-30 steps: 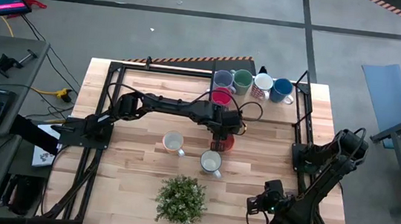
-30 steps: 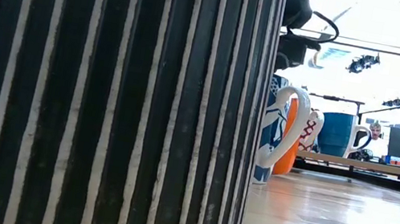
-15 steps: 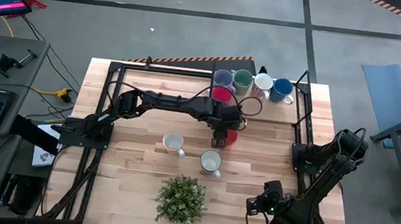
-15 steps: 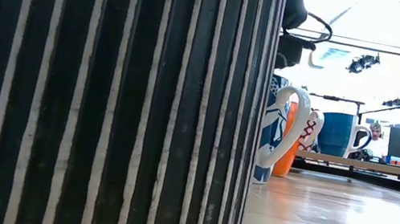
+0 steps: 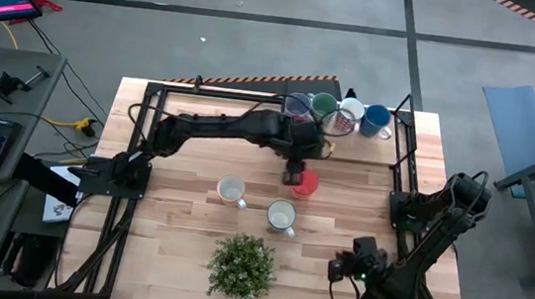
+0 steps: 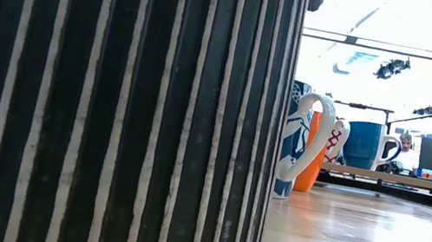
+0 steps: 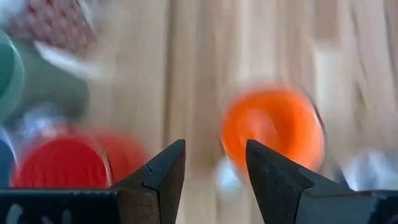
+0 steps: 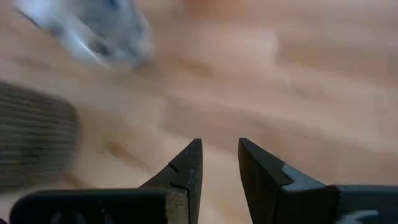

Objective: Place coffee mugs
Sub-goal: Put the orange mug on the shelf

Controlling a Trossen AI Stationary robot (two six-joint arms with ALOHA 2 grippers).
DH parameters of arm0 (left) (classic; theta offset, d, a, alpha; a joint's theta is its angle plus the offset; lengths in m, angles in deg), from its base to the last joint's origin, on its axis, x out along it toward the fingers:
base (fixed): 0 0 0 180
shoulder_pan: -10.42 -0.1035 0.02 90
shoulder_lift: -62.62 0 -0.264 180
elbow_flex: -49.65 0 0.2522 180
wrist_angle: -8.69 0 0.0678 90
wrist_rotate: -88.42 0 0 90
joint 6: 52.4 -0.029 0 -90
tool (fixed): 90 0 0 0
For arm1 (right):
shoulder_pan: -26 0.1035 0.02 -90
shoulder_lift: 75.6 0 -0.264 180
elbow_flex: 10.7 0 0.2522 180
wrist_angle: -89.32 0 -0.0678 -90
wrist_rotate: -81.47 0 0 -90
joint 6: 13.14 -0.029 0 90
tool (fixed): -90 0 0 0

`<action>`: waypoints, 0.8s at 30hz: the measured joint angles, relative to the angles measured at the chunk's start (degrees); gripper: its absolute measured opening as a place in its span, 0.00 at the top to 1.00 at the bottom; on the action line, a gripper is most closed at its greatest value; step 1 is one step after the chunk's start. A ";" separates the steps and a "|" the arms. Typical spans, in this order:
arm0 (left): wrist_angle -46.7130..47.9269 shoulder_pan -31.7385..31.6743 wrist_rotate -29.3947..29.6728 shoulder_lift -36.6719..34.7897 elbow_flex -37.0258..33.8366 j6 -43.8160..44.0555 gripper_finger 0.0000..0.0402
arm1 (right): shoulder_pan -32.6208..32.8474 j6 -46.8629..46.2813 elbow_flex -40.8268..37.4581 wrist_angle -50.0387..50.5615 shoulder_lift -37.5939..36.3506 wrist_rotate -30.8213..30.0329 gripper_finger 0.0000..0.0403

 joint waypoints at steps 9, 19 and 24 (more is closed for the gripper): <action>25.77 3.77 -0.30 -9.20 -3.15 3.34 0.61 | -9.98 1.42 0.02 12.07 0.26 -32.25 0.79; 25.84 9.79 -2.37 -27.92 -20.76 7.67 0.61 | -29.02 12.50 0.09 16.30 -2.38 -49.39 0.79; 25.08 13.23 -2.17 -38.57 -34.28 13.15 0.61 | -35.93 19.69 0.09 18.68 -7.97 -52.87 0.79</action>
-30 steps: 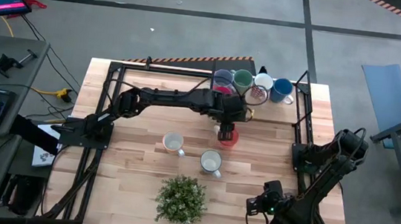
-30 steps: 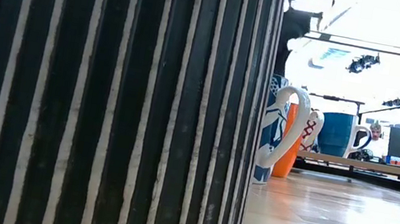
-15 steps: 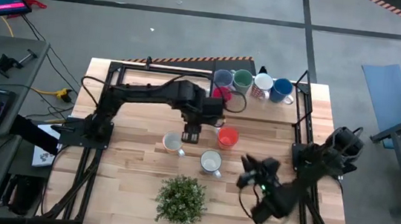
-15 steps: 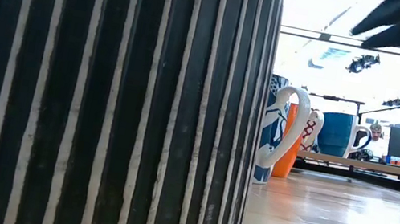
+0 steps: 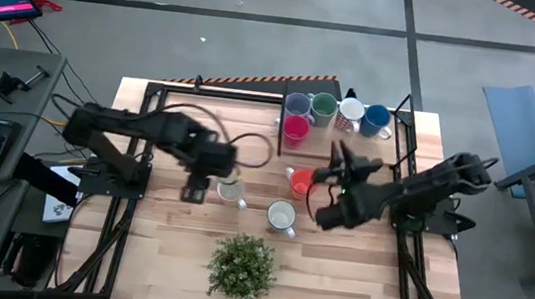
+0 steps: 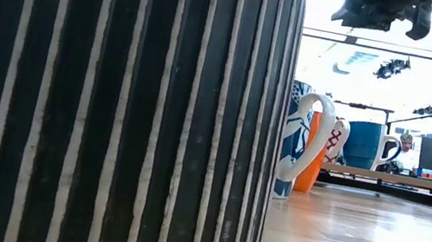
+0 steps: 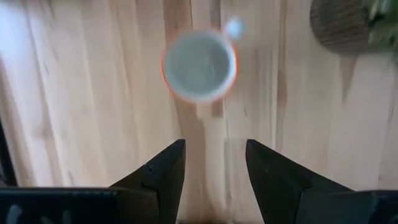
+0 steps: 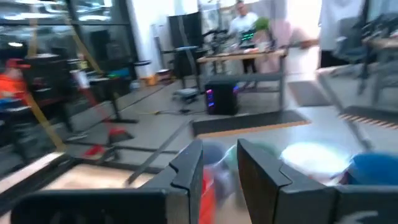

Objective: Place coffee mugs
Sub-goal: Put the orange mug on the shelf

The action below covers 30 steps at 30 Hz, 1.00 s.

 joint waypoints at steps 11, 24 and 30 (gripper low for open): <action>-8.11 6.82 3.98 -24.37 -28.99 20.37 0.61 | -13.59 28.63 4.98 -1.96 -14.53 12.66 0.79; -18.80 8.51 5.95 -35.17 -42.78 29.34 0.61 | -38.39 91.49 19.08 -35.56 -17.55 75.05 0.79; -18.92 8.89 6.19 -35.04 -43.11 30.40 0.61 | -40.46 92.18 19.21 -26.70 -12.78 81.65 0.75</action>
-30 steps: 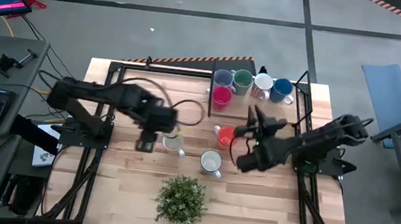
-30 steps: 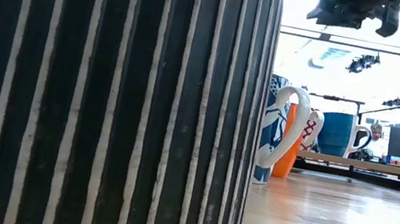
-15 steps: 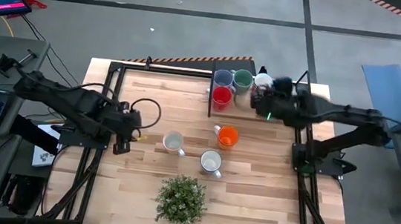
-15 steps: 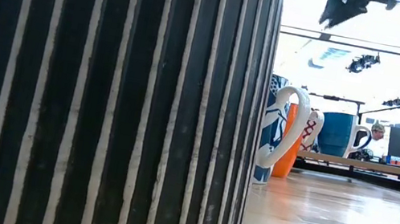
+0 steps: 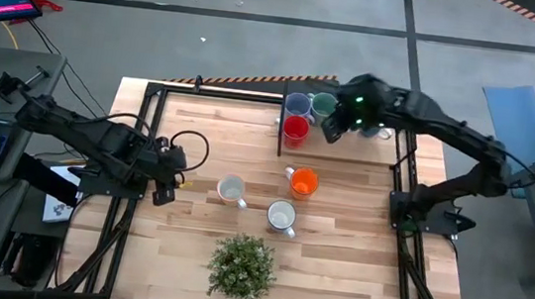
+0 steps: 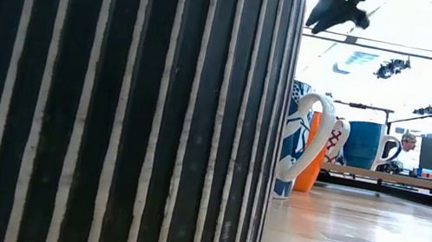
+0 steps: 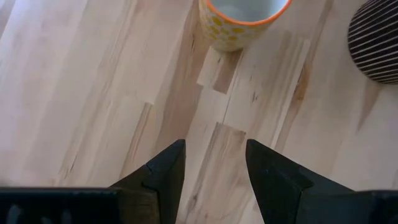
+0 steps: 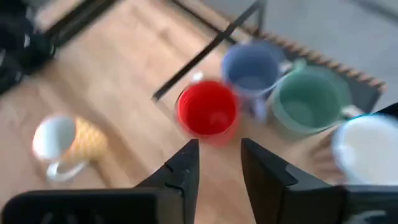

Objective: Place coffee mugs
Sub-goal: Put the orange mug on the shelf

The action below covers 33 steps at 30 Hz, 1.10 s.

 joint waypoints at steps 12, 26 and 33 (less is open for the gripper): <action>3.96 5.30 2.78 -0.09 0.00 6.88 0.61 | 0.41 -4.11 -3.61 6.23 14.95 9.48 0.50; 5.83 17.62 8.17 -0.09 0.00 17.68 0.61 | 9.59 -2.40 -3.61 6.38 19.68 6.29 0.48; 5.85 21.49 10.16 -0.09 -3.26 22.29 0.61 | 13.19 -4.98 -7.01 6.11 19.61 2.76 0.48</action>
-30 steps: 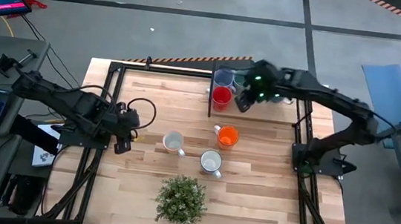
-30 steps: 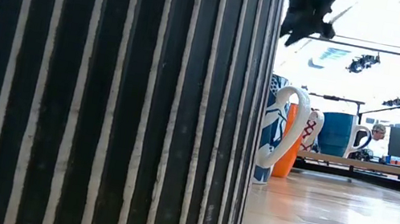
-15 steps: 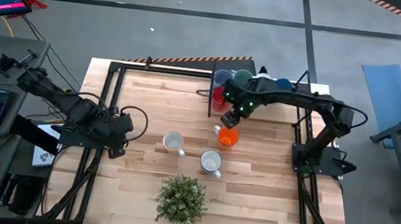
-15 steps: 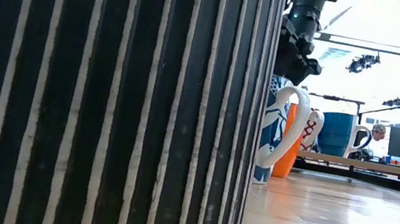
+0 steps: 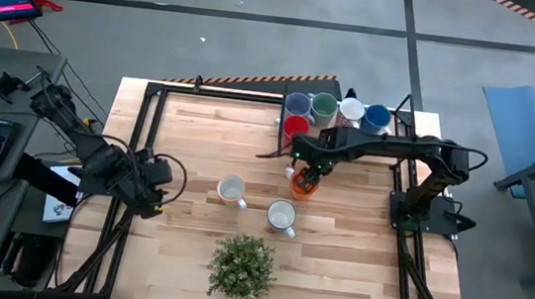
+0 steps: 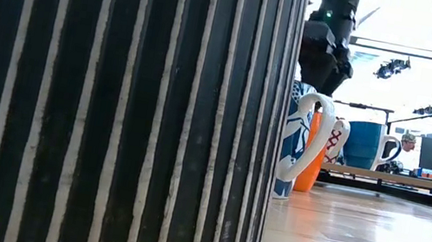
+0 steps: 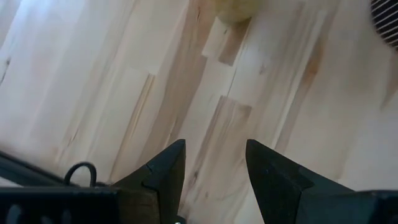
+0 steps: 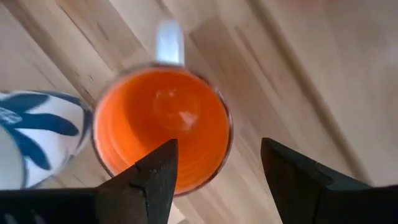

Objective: Place coffee mugs
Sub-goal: Put the orange mug on the shelf

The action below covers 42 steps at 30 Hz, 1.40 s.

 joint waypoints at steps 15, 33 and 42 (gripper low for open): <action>-2.71 2.55 -0.06 0.00 -6.01 5.55 0.61 | 0.76 -9.59 -12.46 -14.45 0.04 4.45 0.48; -5.53 2.52 1.00 0.00 -6.01 5.83 0.61 | 0.76 -15.72 -16.15 -19.73 0.04 -0.74 0.60; -5.73 2.52 3.04 0.00 -6.01 5.81 0.61 | 1.15 -15.74 -16.16 -19.64 0.04 -2.31 0.98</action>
